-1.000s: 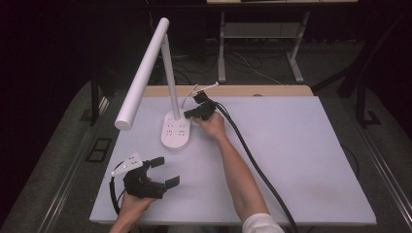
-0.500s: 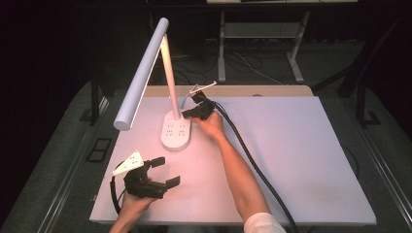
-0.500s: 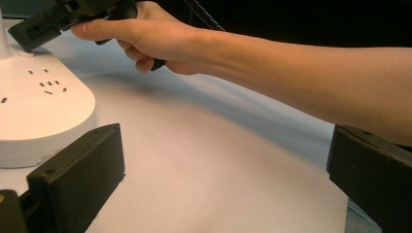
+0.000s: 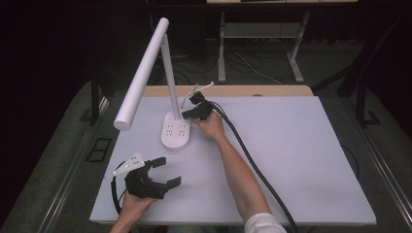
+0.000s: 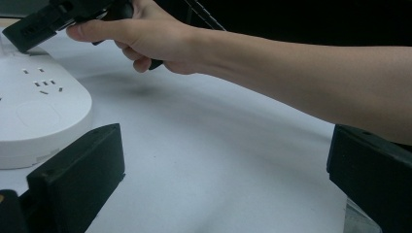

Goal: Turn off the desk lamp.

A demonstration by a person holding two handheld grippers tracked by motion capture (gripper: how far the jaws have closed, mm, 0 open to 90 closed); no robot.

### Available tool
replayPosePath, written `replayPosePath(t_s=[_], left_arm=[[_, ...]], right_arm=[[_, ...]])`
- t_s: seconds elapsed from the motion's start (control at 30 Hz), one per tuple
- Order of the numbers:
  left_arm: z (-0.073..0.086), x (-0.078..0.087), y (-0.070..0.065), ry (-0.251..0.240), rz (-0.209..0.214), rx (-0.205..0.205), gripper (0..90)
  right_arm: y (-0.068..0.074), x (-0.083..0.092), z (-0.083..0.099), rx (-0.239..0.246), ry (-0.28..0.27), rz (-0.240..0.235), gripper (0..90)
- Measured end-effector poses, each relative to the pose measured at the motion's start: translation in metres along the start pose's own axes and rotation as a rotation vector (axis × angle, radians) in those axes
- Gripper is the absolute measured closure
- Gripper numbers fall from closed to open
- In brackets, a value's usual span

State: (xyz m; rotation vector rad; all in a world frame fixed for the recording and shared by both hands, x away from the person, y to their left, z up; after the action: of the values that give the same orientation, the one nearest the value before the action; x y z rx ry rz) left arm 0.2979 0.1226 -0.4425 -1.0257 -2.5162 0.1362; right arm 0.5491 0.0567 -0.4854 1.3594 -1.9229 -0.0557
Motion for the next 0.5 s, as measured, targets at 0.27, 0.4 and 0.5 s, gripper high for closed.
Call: replayPosePath(t_s=[0.27,0.4,0.5], left_arm=[[-0.0002,0.0,0.0001,0.0,-0.001,-0.001,0.0],[-0.0003,0.0001,0.0001,-0.001,-0.002,0.001,0.0],[-0.0004,0.0,0.0003,0.0,-0.004,-0.001,0.0]], right_arm=[[0.0006,-0.0002,-0.0003,-0.001,-0.002,0.002,90.0],[0.0003,-0.0003,-0.0002,-0.01,-0.011,-0.006,90.0],[0.0001,-0.0005,0.0002,-0.002,-0.011,-0.005,90.0]])
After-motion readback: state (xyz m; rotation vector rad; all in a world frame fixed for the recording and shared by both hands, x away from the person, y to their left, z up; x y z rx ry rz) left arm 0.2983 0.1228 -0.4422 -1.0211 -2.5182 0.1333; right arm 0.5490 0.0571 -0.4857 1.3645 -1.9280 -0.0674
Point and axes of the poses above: each handheld gripper's, and its own axes: x roughly backward along the jaws, z roughly out of its underside, y roughly to its left, the point moved 9 cm from there along -x, roughly forward along the jaws, and after that the axes turned 12 degrees about -z, right-handed, at the moved point
